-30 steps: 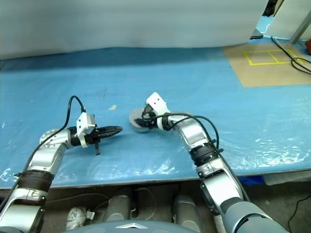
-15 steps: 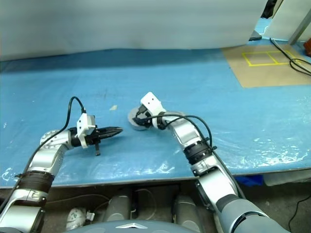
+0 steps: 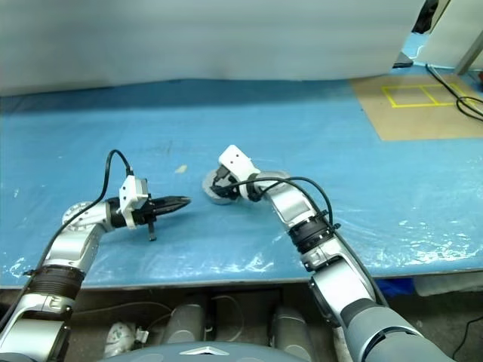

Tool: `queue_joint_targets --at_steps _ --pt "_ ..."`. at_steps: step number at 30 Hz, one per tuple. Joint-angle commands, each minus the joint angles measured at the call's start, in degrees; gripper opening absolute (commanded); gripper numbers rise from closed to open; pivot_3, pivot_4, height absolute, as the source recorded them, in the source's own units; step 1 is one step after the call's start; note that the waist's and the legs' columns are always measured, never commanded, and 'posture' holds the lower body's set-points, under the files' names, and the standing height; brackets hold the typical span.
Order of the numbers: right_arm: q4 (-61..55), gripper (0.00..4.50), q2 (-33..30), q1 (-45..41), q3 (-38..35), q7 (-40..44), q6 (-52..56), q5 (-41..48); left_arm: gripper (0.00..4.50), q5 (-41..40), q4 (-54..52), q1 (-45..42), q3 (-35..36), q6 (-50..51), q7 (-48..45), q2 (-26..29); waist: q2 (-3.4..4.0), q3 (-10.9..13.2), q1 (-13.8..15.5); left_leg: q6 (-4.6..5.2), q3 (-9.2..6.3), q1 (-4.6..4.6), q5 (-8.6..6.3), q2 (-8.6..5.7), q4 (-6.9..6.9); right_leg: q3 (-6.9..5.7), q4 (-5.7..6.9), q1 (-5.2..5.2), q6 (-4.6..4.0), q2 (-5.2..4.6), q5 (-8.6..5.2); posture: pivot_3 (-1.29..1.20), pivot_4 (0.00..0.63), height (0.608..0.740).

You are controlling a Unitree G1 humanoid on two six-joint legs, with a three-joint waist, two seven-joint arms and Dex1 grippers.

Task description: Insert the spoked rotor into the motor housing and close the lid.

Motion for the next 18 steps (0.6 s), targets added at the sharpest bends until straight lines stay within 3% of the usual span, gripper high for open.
queue_joint_targets --at_steps 1,7,18 --pt "7.6 2.97 0.5 2.2 0.3 -2.3 7.8 -1.7 0.05 -0.7 -0.4 -0.7 1.2 -1.1 0.3 -0.3 -0.01 0.0 -0.1 0.0 0.01 -0.03 0.0 0.0 0.0 0.02 0.0 -0.03 -0.22 0.02 0.13 0.0 0.15 0.74" --pt "12.2 2.97 4.2 -1.3 -4.5 -7.1 11.1 -1.0 0.05 -0.9 -0.8 -0.2 1.4 -0.8 0.4 -0.1 -0.04 -0.1 -0.7 -0.01 0.06 -0.06 0.0 0.01 -0.08 0.12 -0.01 -0.16 -0.23 0.05 0.13 0.0 0.15 0.74" --pt "22.7 2.97 4.9 -2.3 -1.5 -15.5 8.4 -5.4 0.05 -1.0 -0.8 -0.6 1.4 -0.6 0.4 0.0 0.15 -0.4 0.0 0.19 0.05 0.59 -0.16 -0.22 -0.47 0.27 -0.11 -0.08 0.18 -0.04 -0.11 0.0 0.15 0.74"
